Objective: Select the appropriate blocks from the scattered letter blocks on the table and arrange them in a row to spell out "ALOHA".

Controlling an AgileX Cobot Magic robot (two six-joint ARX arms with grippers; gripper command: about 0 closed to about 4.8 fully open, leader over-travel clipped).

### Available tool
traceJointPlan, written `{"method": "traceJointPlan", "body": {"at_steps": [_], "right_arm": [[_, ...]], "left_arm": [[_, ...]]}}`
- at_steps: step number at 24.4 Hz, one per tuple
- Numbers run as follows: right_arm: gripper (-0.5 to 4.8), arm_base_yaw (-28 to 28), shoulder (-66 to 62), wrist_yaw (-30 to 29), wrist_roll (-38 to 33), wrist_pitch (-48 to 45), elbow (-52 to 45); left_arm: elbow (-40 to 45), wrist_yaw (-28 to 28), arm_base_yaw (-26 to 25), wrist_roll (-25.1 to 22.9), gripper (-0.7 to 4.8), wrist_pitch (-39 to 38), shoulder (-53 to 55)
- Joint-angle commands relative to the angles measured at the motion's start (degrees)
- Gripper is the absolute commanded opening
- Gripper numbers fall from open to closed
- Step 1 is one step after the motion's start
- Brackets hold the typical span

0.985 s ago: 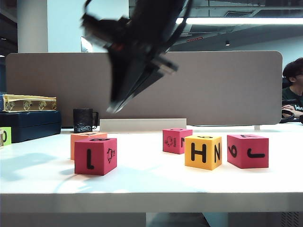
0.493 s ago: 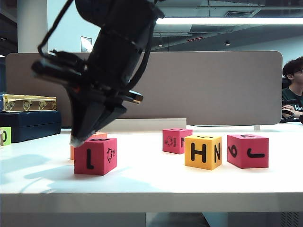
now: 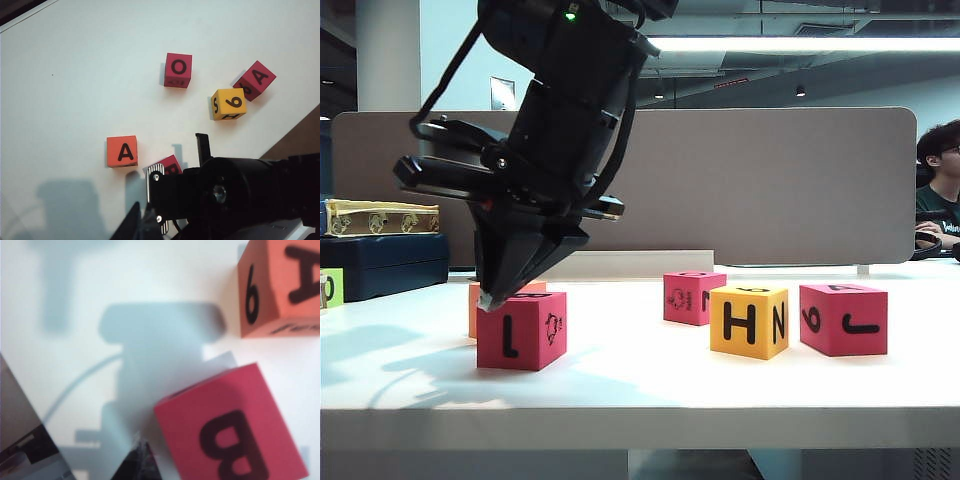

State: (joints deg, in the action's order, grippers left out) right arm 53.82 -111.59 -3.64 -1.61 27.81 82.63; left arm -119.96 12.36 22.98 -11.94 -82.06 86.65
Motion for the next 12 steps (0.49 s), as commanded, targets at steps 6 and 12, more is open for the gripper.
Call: {"method": "traceJointPlan", "body": {"at_steps": [6,12], "right_arm": [[-0.05,-1.01,0.07,2.99,0.35,-2.12,0.31],[-0.04,-1.4,0.11,6.6,1.73,-2.8,0.42]], "left_arm": [[-0.07,-2.1,0.07,0.17,-0.06,0.0,-0.26],[-0.07,-2.12,0.07,0.17,-0.06,0.0,-0.26]]}}
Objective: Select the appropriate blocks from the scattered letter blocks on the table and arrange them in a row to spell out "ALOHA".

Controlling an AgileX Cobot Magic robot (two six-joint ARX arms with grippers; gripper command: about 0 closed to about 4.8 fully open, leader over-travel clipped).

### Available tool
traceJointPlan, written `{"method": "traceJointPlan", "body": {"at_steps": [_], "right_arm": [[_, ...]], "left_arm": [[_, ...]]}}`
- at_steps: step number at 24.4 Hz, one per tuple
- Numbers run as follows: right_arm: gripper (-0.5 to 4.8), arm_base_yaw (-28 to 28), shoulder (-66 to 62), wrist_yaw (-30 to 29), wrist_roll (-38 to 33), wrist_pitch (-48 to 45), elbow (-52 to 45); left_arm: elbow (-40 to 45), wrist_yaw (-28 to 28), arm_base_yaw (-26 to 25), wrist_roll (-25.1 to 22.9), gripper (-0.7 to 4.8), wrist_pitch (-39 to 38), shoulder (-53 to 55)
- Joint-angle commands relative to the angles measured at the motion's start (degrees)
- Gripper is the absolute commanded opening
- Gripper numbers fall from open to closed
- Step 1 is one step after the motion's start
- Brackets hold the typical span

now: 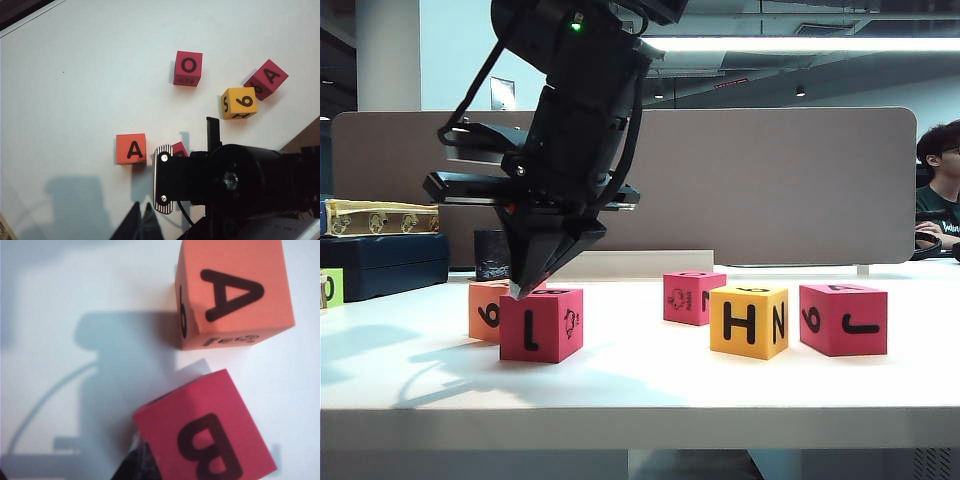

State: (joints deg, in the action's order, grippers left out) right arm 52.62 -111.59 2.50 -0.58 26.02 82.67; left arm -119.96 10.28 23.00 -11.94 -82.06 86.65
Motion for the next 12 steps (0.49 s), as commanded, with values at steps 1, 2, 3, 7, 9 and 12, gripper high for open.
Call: {"method": "traceJointPlan", "body": {"at_steps": [1,2,3,7,9,12], "right_arm": [[-0.04,-0.2,0.11,0.72,0.72,-1.03,0.37],[-0.04,-0.2,0.11,1.27,0.74,-1.11,0.37],[-0.05,-0.2,0.15,1.97,0.87,-1.27,0.37],[-0.04,-0.46,0.26,3.85,1.51,-1.46,0.39],[-0.04,-0.7,0.26,3.87,1.97,-1.42,0.39],[-0.04,-1.25,0.26,4.61,1.99,-2.19,0.39]], "left_arm": [[-0.07,-0.09,0.04,0.17,-0.06,-0.02,-0.26],[-0.07,-0.22,0.04,0.17,-0.06,-0.02,-0.26],[-0.07,-0.22,0.04,0.17,-0.06,-0.02,-0.26],[-0.07,-0.2,0.04,0.09,-0.06,-0.02,-0.26],[-0.07,-0.2,0.04,0.0,-0.06,-0.02,-0.26],[-0.07,-0.2,0.04,0.0,-0.06,-0.02,-0.26]]}}
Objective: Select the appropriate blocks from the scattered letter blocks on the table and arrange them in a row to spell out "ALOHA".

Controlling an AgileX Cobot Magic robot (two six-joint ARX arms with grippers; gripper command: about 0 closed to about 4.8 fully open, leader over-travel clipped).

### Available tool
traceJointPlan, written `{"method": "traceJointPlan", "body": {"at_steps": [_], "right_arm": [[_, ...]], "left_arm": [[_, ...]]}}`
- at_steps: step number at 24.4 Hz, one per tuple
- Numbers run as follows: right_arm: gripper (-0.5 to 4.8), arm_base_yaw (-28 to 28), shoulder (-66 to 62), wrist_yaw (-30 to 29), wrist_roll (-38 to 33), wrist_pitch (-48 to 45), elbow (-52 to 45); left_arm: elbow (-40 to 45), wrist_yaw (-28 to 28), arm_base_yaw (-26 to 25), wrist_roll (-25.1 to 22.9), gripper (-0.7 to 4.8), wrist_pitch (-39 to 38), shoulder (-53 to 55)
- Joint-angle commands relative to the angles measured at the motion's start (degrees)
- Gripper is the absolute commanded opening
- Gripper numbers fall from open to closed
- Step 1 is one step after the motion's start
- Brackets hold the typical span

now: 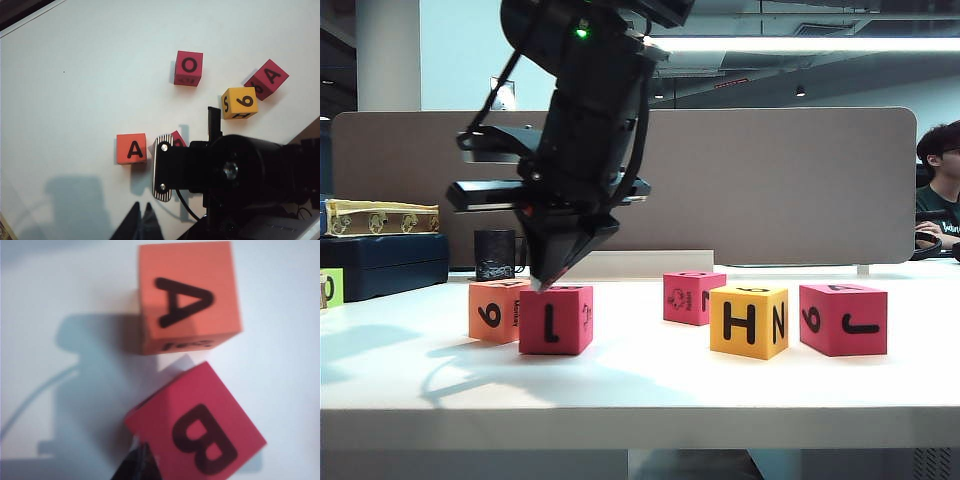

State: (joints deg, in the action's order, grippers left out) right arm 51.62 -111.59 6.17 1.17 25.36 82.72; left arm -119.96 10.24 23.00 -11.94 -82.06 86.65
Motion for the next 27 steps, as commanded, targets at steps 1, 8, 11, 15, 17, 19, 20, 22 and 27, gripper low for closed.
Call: {"method": "traceJointPlan", "body": {"at_steps": [1,8,11,15,17,19,20,22,27], "right_arm": [[-0.04,-0.39,0.26,1.79,0.48,-1.92,0.35],[-0.05,-2.19,0.28,1.86,0.83,-3.93,0.42],[-0.04,-3.1,0.26,2.1,0.92,-5.01,0.42],[-0.05,-4.33,0.26,2.8,2.32,-8.09,0.42],[-0.04,-4.63,0.26,2.8,2.34,-9.22,0.42],[-0.05,-5.11,0.26,2.73,2.32,-10.16,0.42],[-0.04,-5.22,0.26,2.75,2.36,-10.45,0.42],[-0.04,-5.7,0.26,2.69,2.36,-11.15,0.42],[-0.04,-5.95,1.2,2.99,5.07,-10.45,0.42]], "left_arm": [[-0.07,-0.15,0.04,0.0,-0.06,-0.02,-0.26],[-0.07,-0.17,0.04,-0.02,-0.06,-0.02,-0.26],[-0.07,-0.17,0.04,-0.02,-0.06,-0.02,-0.26],[-0.07,-0.15,0.04,-0.02,-0.06,-0.04,-0.26],[-0.07,-0.17,0.04,-0.02,-0.06,-0.04,-0.26],[-0.07,-0.17,0.04,-0.02,-0.06,-0.04,-0.26],[-0.07,-0.17,0.04,-0.02,-0.06,-0.04,-0.26],[-0.07,-0.17,0.04,-0.02,-0.06,-0.04,-0.26],[-0.07,-0.22,0.04,-0.02,-0.06,-0.04,-0.26]]}}
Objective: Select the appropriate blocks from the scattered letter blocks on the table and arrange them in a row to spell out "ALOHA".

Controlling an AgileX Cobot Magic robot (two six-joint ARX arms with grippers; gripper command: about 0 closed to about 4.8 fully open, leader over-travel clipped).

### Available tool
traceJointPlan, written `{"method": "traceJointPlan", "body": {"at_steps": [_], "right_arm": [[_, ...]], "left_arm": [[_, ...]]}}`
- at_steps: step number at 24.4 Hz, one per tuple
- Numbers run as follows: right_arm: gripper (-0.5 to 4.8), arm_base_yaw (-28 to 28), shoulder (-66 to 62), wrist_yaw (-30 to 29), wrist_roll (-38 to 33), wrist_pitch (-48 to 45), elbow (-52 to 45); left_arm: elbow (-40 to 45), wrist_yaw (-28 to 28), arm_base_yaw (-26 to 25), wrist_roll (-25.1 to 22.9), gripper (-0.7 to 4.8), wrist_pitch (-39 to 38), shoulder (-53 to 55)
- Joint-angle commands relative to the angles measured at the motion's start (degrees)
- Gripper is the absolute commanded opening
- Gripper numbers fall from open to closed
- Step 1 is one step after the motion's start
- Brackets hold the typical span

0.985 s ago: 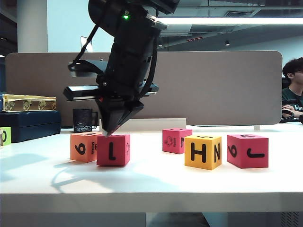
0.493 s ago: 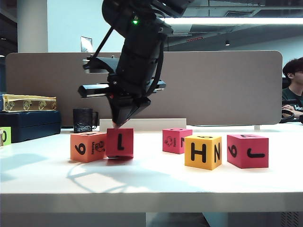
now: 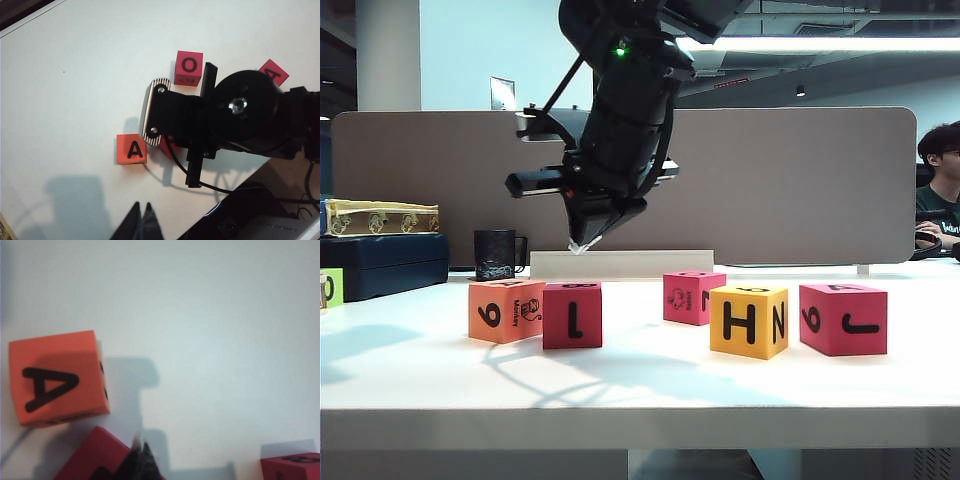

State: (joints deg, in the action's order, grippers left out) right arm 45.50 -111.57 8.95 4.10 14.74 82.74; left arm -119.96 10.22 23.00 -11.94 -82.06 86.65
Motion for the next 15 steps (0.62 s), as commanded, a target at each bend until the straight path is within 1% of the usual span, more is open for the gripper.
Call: {"method": "traceJointPlan", "body": {"at_steps": [1,4,6,8,10,11,12,15], "right_arm": [[-0.04,0.17,1.79,0.48,2.64,0.66,0.39],[-0.05,0.22,4.68,1.88,3.43,2.82,0.39],[-0.05,0.2,7.76,2.95,3.41,5.92,0.39],[-0.04,0.2,9.14,2.95,3.34,7.98,0.39],[0.0,0.17,9.66,2.54,1.57,12.76,0.39],[0.14,0.2,9.29,1.97,1.25,14.38,0.37],[0.39,0.2,8.98,0.96,0.66,15.82,0.37],[1.85,0.15,7.74,-1.27,-2.91,18.14,0.37]], "left_arm": [[-0.07,-0.2,0.04,-0.02,-0.06,-0.04,-0.26],[-0.07,-2.43,0.04,0.02,-0.06,-0.04,-0.24],[0.22,-6.01,0.04,0.04,-0.06,0.61,0.02],[1.05,-6.56,-0.02,0.37,-0.06,2.21,0.17],[3.21,-6.4,-1.25,0.98,-0.06,5.9,0.2],[3.78,-6.36,-1.42,1.44,-0.06,6.4,0.2],[4.04,-6.36,-1.44,1.51,-0.06,6.45,0.22],[4.33,-6.38,-1.49,1.49,-0.06,6.34,0.57]]}}
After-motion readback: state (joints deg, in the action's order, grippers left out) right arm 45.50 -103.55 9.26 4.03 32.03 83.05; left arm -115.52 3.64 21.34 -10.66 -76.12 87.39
